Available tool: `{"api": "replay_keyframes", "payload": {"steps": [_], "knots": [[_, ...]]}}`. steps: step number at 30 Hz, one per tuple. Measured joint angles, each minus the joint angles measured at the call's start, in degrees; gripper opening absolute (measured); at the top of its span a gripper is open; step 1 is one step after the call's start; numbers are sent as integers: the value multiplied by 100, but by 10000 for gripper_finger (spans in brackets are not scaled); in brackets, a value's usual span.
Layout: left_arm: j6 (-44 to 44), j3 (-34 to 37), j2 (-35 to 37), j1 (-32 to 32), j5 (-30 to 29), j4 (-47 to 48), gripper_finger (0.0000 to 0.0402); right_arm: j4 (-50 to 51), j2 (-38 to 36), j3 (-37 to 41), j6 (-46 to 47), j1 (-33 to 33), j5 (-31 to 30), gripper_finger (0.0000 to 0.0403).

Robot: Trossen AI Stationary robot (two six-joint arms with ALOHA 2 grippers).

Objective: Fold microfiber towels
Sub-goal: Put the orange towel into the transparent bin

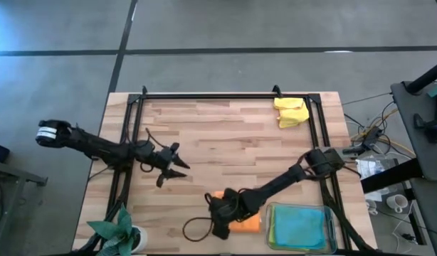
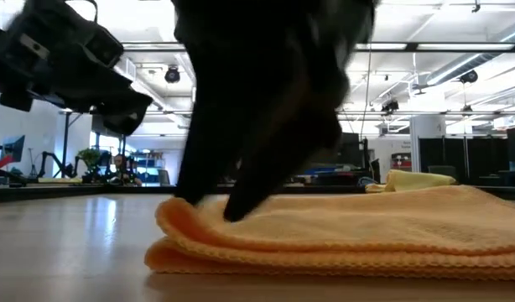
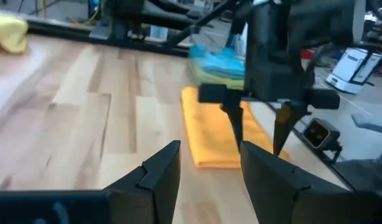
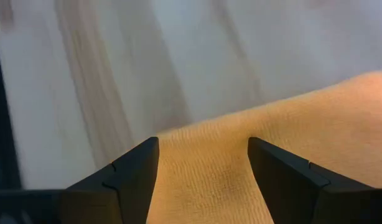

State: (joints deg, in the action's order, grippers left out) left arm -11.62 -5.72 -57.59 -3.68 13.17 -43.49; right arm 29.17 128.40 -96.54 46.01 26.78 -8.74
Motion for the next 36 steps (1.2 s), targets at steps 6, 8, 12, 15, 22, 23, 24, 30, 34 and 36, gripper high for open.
{"api": "replay_keyframes", "payload": {"steps": [6,8,12,15,22,23,24,30,34,36], "knots": [[39,-123,60,-317,-495,-142,152,3139,-33,-1378,2404,5,285,244],[35,-158,63,-329,-496,-122,152,4222,-33,-1704,3215,9,755,244],[56,-153,62,-335,-496,-100,152,4926,-47,-1975,3155,27,1221,245],[144,-153,62,-335,-494,-100,152,4698,-2,-1834,2650,13,1214,244],[297,-142,51,-335,-472,-57,152,4540,606,-1750,1458,-220,1175,244],[299,-142,51,-335,-472,-49,152,4483,686,-1788,1350,-236,1191,244],[301,-142,45,-336,-472,-49,152,4435,773,-1841,1231,-242,1207,244],[398,-133,25,-337,-470,-51,152,3765,1182,-2317,775,-267,1190,244],[326,-162,49,-337,-470,-135,152,3004,1497,-2801,602,-369,1009,244],[312,-166,53,-337,-469,-129,152,2794,1671,-3080,575,-431,896,244]]}}
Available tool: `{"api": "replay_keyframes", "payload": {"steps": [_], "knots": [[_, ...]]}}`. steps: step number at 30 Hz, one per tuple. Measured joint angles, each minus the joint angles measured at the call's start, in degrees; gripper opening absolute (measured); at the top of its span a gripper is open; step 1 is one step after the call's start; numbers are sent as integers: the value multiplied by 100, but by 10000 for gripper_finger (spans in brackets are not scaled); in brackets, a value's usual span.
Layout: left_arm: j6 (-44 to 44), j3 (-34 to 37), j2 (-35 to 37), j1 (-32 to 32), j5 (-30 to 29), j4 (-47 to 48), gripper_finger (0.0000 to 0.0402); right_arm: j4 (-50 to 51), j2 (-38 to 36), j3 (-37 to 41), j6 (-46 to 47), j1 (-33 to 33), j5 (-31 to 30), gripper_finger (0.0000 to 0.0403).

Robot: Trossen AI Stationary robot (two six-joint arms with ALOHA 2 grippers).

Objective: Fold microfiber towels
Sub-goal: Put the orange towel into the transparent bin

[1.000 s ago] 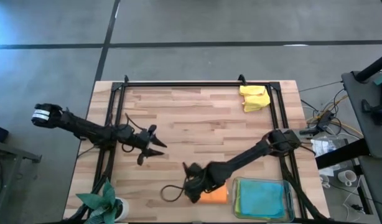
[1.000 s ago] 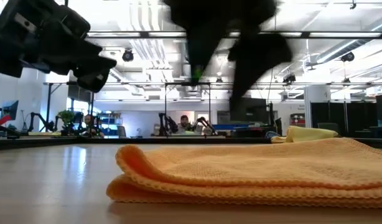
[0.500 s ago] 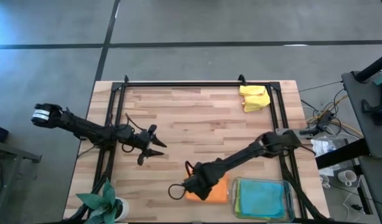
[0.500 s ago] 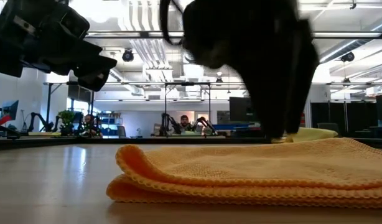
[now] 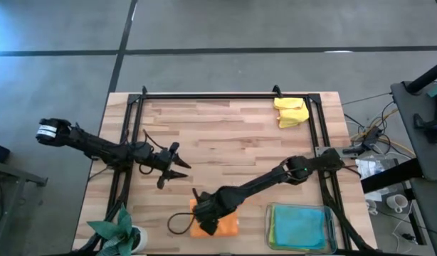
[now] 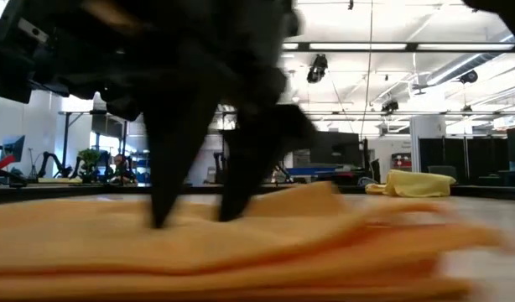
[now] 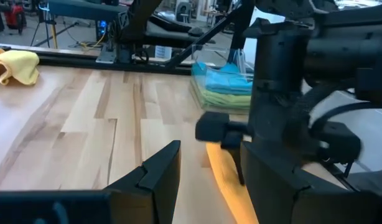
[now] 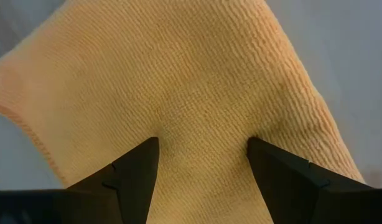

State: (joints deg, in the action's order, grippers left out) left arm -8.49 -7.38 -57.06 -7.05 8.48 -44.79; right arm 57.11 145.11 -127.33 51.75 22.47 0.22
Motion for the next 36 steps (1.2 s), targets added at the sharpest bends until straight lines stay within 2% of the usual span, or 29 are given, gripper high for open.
{"api": "replay_keyframes", "payload": {"steps": [5,11,16,22,27,31,36], "knots": [[-17,24,4,1,1,36,152,414,196,-673,395,-58,-2,244],[-26,0,63,0,25,24,152,1474,-427,-688,2740,153,323,244],[-26,7,69,0,26,21,152,2003,-403,-583,3993,406,468,241],[-26,13,44,0,30,3,152,1742,-432,-27,4669,423,468,229],[-23,14,50,0,34,-11,152,972,-431,439,5128,425,469,226],[-17,11,40,0,34,-19,152,218,-458,795,5627,428,218,226],[-15,13,31,1,34,-120,152,58,-489,1008,6068,464,66,225]]}}
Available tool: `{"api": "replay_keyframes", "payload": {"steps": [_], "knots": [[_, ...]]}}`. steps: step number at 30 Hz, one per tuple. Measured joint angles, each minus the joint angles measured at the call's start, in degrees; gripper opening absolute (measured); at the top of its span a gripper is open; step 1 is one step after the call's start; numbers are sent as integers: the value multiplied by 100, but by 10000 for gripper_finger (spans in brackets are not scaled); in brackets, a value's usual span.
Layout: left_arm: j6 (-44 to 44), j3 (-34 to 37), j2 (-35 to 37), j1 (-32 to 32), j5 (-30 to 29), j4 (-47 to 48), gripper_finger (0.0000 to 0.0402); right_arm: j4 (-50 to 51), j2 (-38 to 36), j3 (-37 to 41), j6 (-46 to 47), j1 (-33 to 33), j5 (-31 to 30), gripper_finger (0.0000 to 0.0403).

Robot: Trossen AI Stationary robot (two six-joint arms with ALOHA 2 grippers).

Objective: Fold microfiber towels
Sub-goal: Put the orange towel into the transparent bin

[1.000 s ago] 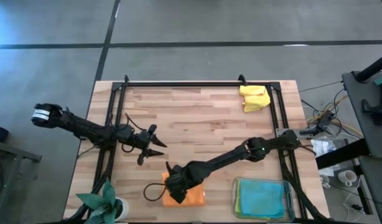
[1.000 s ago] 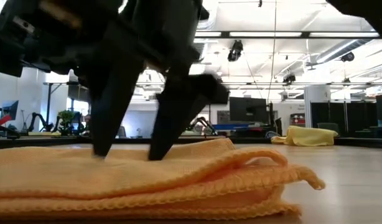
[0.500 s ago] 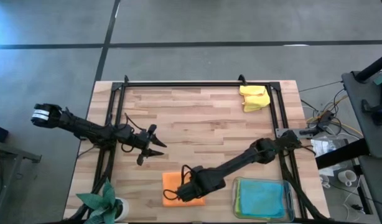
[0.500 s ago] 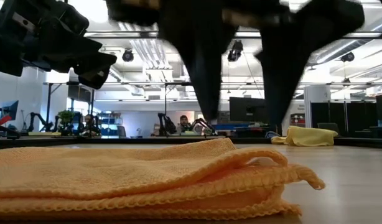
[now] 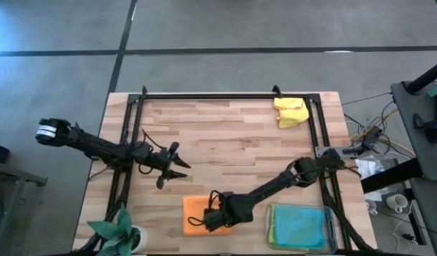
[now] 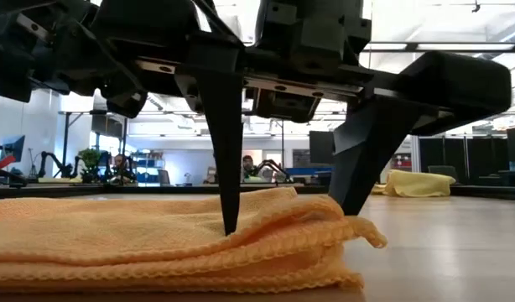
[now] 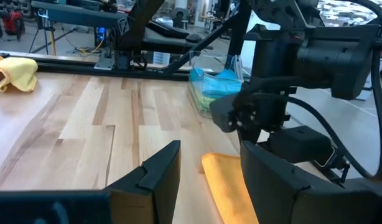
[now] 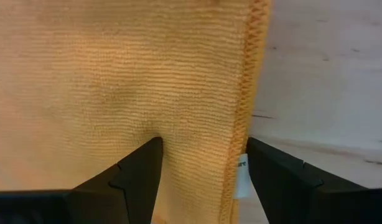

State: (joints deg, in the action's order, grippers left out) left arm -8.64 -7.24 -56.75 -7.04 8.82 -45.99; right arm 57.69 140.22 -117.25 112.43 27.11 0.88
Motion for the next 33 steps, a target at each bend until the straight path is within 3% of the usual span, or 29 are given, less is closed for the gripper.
{"api": "replay_keyframes", "payload": {"steps": [5,9,15,27,33], "knots": [[0,0,0,-1,0,-7,152,40,9,11,348,17,-395,194],[2,0,13,0,-2,-30,152,61,17,48,615,37,-773,126],[4,-13,9,-1,-2,-44,152,60,26,-9,352,98,-841,20],[9,-7,13,1,-4,-32,152,2016,79,-1675,614,460,180,14],[37,0,-26,0,-7,-50,152,2587,-186,-1715,1108,743,277,14]]}}
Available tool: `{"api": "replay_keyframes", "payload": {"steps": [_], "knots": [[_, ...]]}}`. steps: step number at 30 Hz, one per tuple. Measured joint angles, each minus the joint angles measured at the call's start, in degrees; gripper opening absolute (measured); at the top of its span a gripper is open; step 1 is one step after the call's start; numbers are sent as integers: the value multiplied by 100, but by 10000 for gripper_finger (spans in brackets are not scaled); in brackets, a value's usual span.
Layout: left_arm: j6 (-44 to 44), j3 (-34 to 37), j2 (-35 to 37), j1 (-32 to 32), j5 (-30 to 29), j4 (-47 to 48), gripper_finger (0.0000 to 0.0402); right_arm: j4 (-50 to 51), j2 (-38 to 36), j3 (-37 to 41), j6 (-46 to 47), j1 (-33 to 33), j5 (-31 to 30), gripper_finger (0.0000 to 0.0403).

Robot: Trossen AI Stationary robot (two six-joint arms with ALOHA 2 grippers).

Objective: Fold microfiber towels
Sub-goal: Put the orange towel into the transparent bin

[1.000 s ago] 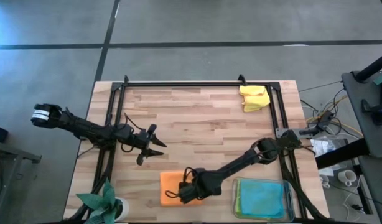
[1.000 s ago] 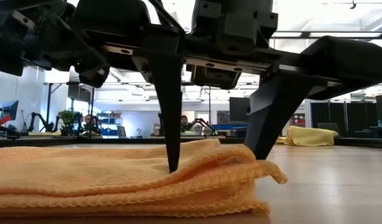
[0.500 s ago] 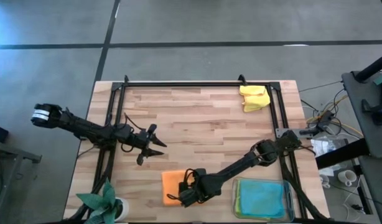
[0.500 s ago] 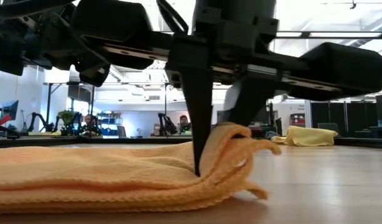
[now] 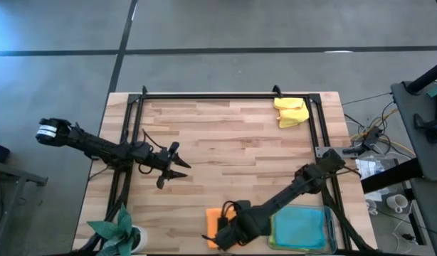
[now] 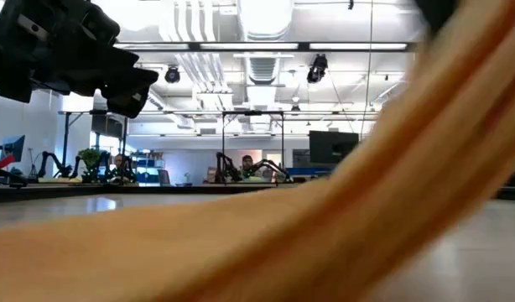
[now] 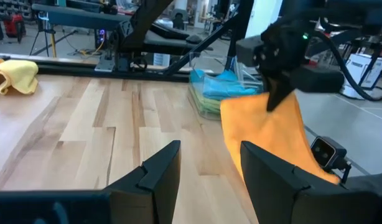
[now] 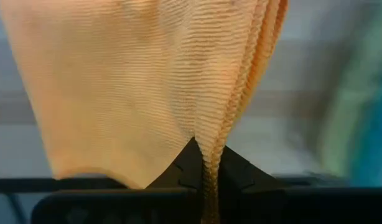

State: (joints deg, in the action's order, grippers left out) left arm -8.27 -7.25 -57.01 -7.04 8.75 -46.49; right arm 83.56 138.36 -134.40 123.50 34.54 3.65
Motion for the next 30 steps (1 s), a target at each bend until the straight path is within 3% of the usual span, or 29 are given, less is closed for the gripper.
{"api": "replay_keyframes", "payload": {"steps": [5,14,21,26,30], "knots": [[-8,0,4,1,0,-13,152,670,-241,-42,265,242,107,13],[-37,-8,-24,-1,0,-67,152,651,-720,132,387,688,-164,13],[-43,-24,-114,1,0,-171,152,639,-998,208,-274,695,-1257,13],[-54,-23,-181,-1,0,-236,152,640,-1358,643,-1189,457,-1387,13],[-150,-22,-193,-1,0,-226,152,646,-1946,1400,-1348,411,-1212,13]]}}
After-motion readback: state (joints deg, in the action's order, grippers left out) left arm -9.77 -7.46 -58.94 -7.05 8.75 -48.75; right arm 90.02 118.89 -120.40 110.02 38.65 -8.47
